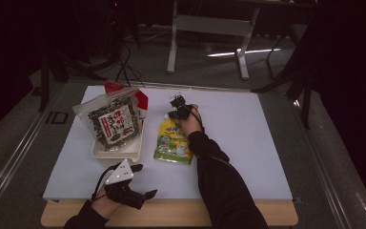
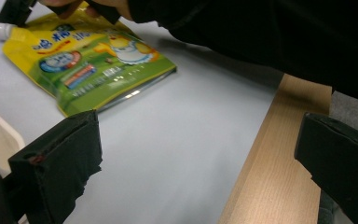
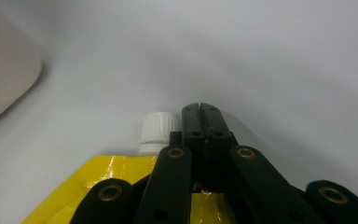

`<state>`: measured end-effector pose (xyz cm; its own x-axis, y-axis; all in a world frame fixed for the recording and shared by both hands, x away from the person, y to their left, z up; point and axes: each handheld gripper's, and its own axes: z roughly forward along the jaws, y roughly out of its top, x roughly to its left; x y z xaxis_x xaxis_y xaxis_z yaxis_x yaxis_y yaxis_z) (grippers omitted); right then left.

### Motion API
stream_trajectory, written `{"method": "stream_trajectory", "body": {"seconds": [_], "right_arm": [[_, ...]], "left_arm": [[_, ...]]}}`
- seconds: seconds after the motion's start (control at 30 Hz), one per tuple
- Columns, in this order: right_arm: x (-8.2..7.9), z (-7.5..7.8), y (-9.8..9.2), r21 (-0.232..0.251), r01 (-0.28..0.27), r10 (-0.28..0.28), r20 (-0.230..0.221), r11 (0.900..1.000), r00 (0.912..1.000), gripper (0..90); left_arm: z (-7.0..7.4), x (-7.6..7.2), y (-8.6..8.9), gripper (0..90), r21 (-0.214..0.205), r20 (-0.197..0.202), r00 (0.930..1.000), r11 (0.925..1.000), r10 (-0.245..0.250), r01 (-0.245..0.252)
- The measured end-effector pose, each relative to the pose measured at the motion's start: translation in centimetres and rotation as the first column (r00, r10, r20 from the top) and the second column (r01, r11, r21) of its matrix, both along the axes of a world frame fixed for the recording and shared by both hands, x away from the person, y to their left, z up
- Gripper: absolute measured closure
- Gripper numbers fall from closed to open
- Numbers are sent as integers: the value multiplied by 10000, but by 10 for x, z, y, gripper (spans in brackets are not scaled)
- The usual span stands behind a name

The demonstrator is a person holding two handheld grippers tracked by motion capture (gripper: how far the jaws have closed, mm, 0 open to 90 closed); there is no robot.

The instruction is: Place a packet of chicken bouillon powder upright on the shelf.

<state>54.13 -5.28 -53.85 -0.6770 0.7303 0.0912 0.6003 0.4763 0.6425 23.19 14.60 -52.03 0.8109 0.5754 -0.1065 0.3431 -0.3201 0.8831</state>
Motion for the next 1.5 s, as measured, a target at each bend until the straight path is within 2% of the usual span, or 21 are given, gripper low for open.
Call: {"method": "stream_trajectory", "body": {"seconds": [0.2,0.33,0.43,0.5,0.6,0.67,0.7,0.9,1.07,1.1,1.27,1.3,1.43,1.5], "right_arm": [[-23,-1,0,240,-633,637,-142,9977,9979,900],[-44,-1,1,148,-1115,1116,-57,9937,9937,899],[-52,-1,1,131,-1213,1214,-67,9925,9926,899],[-65,-1,0,82,-1370,1369,49,9905,9906,899],[-76,-1,-3,66,-1522,1521,52,9883,9883,899],[-80,-1,-4,77,-1493,1493,18,9888,9888,899],[-88,-1,-6,60,-1474,1474,26,9891,9891,899],[-103,-1,-10,23,-1672,1671,46,9859,9859,899],[-104,0,-12,41,-1651,1650,119,9863,9862,887],[-104,4,-15,-20,-1535,1535,311,9882,9877,862],[-107,18,-30,206,-1515,1501,547,9882,9872,862],[-111,24,-38,160,-1538,1523,706,9880,9858,851],[-117,34,-51,6,-1514,1507,924,9885,9843,835],[-125,45,-69,24,-1478,1467,1087,9890,9832,814]], "left_arm": [[1,2,3,17,24,-21,9999,9999,168,-168],[2,3,4,17,6,16,9997,9997,250,-250],[2,3,3,17,-18,-6,9998,9998,222,-222],[1,3,2,17,21,-7,9998,9998,189,-189],[1,3,0,17,84,-9,9999,9999,144,-144],[1,3,0,17,84,-9,9999,9999,144,-144],[1,3,-1,17,85,-21,9999,9999,128,-127],[0,3,-4,17,93,-31,10000,9999,79,-79],[0,4,-5,17,105,-33,10000,9999,53,-53],[0,4,-6,17,86,18,10000,10000,-8,8],[-1,4,-6,18,99,9,10000,9999,-41,40],[-1,5,-6,17,79,-2,10000,9999,-85,85],[-1,6,-7,17,49,38,10000,10000,-72,71],[-1,6,-7,18,91,126,9999,9999,-113,112]]}}
